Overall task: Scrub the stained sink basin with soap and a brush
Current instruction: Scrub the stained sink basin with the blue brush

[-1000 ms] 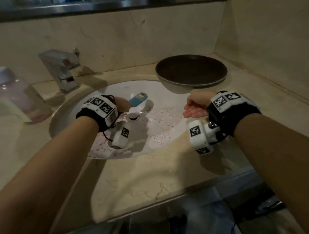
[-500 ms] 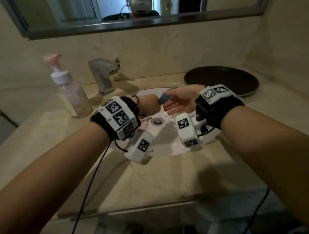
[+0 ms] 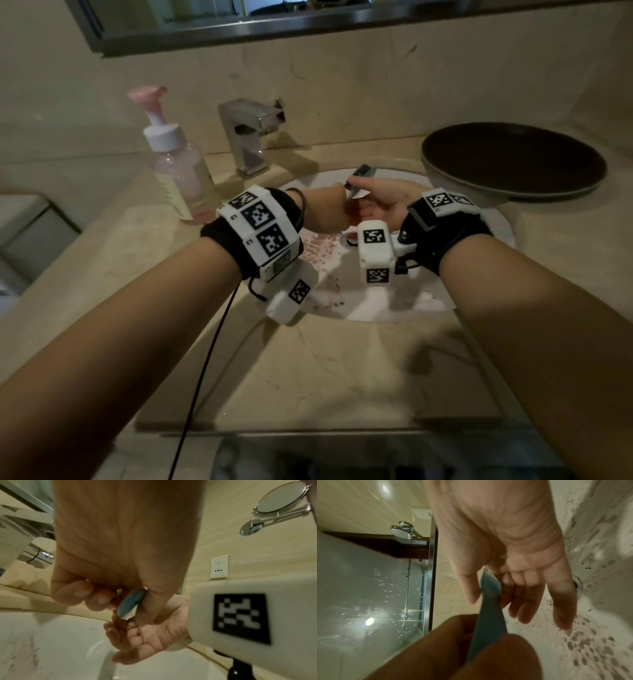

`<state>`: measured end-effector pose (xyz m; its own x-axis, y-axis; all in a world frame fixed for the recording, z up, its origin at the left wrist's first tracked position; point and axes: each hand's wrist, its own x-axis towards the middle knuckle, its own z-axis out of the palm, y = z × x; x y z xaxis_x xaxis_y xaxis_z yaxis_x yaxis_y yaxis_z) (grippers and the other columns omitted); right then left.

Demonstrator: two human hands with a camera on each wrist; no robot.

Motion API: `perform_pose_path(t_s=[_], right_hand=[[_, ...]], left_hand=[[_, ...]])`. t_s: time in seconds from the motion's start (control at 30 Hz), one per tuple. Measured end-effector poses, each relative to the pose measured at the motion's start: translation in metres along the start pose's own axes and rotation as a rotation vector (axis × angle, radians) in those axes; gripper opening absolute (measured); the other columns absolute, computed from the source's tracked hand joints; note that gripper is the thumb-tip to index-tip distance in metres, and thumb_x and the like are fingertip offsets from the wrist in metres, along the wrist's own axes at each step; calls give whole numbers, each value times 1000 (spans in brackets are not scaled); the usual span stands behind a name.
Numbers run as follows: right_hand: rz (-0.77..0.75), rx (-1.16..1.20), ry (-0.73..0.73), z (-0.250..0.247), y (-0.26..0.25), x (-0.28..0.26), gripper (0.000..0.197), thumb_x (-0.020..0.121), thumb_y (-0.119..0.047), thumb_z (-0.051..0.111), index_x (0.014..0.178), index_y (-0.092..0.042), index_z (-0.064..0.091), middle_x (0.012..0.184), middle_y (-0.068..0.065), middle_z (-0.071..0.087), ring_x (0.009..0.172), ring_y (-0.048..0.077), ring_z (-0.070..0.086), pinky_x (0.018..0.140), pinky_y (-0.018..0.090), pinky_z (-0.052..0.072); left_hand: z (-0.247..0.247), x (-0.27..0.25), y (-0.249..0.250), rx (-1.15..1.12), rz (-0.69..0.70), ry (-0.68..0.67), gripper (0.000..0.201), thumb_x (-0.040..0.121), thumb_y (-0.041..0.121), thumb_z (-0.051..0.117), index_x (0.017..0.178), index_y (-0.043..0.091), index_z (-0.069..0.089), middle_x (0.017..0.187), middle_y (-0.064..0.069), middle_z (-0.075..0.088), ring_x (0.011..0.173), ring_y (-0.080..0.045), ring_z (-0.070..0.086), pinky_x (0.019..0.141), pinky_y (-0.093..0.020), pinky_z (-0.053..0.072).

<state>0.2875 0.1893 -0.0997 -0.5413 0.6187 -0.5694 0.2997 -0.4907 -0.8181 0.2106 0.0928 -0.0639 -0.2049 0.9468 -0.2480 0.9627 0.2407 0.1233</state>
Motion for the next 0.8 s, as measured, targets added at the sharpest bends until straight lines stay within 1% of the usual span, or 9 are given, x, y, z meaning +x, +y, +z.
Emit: perform_pose_path(t_s=[0.1, 0.2, 0.33, 0.4, 0.47, 0.53, 0.6, 0.7, 0.8], right_hand=[[34, -6, 58, -2, -1, 21, 35, 94, -34, 50, 109, -3, 56, 90, 12, 65, 71, 16, 52, 97, 28, 46], [43, 145, 112, -6, 4, 29, 27, 102, -20, 36, 81, -5, 44, 80, 13, 55, 71, 24, 56, 64, 39, 49], [15, 109, 160, -17, 12, 39, 24, 101, -16, 34, 79, -7, 39, 64, 5, 41, 54, 15, 42, 69, 23, 48], [35, -54, 219, -24, 14, 44, 21, 96, -16, 39, 76, -10, 40, 60, 3, 39, 47, 12, 36, 52, 22, 40], [65, -266, 264, -32, 18, 46, 21, 89, -16, 42, 68, -13, 43, 56, 1, 38, 39, 13, 36, 39, 20, 36], [84, -373, 296, -38, 25, 48, 25, 88, -18, 44, 63, -13, 43, 52, 2, 40, 34, 14, 37, 37, 17, 37], [111, -397, 304, -41, 30, 49, 27, 90, -11, 44, 63, -11, 41, 38, 3, 40, 26, 13, 36, 36, 13, 36], [148, -419, 235, -37, 32, 47, 30, 93, -10, 43, 63, -12, 39, 30, 1, 34, 19, 11, 28, 31, 7, 28], [68, -570, 239, -29, 26, 44, 33, 93, -14, 44, 60, -12, 38, 49, 4, 41, 40, 14, 37, 38, 20, 31]], left_hand=[[-1, 3, -9, -45, -4, -55, 55, 94, 41, 45, 132, 4, 34, 125, -9, 52, 92, -19, 47, 80, -28, 39], [-8, 1, -31, -129, -70, -16, 51, 93, 47, 43, 128, 11, 44, 119, -4, 54, 99, -19, 51, 90, -31, 42], [-14, -4, -77, -250, -258, -12, 28, 95, 37, 44, 116, 18, 46, 100, -3, 52, 80, -17, 51, 69, -26, 44], [-10, -4, -96, -256, -340, -106, 33, 95, 37, 44, 124, 20, 43, 105, -1, 49, 90, -17, 50, 78, -27, 43], [-4, -2, -109, -169, -375, -166, 46, 96, 37, 43, 139, 22, 34, 132, 0, 44, 122, -22, 44, 101, -32, 36], [3, -3, -120, -92, -424, -192, 60, 95, 38, 45, 148, 23, 21, 153, -3, 24, 141, -23, 24, 115, -34, 21], [7, -2, -130, -126, -461, -230, 65, 93, 39, 48, 148, 26, 18, 155, -2, 19, 142, -24, 21, 117, -36, 20], [7, 0, -139, -252, -476, -235, 67, 91, 33, 52, 148, 28, 17, 154, -3, 22, 139, -25, 27, 116, -40, 25], [8, 4, -146, -381, -492, -196, 63, 92, 22, 53, 147, 19, 24, 146, -5, 37, 133, -26, 37, 114, -39, 30]])
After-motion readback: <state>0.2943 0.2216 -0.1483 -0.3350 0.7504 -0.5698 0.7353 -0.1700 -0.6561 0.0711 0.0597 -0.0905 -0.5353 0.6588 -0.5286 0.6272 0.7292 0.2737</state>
